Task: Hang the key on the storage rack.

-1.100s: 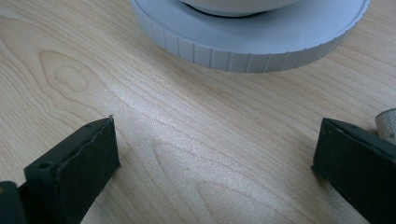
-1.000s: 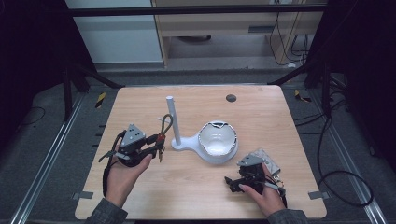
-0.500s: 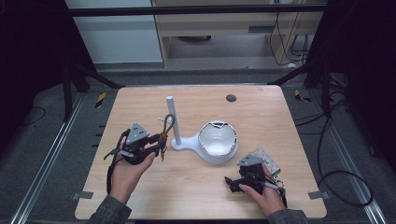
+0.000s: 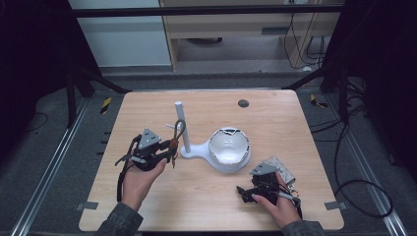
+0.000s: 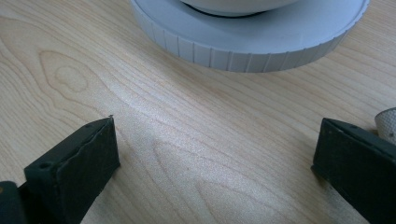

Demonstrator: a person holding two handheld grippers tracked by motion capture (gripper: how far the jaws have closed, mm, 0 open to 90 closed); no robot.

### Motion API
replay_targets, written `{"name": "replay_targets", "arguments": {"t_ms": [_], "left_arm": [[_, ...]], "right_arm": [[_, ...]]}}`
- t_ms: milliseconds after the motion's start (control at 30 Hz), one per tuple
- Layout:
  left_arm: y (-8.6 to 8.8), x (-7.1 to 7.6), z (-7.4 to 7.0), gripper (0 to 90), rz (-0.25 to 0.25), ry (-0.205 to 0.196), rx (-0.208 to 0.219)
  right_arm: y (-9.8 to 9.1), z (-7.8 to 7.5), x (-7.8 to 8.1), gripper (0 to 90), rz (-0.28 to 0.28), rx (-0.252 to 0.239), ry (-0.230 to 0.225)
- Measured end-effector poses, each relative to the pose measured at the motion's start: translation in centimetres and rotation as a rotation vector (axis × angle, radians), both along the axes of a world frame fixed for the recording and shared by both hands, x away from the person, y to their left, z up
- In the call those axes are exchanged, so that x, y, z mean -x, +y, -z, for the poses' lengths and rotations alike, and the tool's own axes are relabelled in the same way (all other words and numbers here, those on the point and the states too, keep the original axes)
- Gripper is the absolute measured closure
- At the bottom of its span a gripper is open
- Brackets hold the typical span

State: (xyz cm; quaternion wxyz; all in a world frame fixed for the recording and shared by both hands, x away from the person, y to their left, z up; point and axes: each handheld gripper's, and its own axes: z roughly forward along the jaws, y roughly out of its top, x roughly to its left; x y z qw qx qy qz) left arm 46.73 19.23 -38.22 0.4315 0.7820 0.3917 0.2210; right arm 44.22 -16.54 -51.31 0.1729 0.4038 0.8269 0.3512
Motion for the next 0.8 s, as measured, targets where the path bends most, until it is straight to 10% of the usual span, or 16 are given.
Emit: {"name": "replay_targets", "arguments": {"t_ms": [800], "left_arm": [[-0.7,-1.4,1.1,65.7,-0.017,0.011,-0.021]], "right_arm": [[0.0,0.0,0.0,0.2,0.001,0.000,0.000]]}}
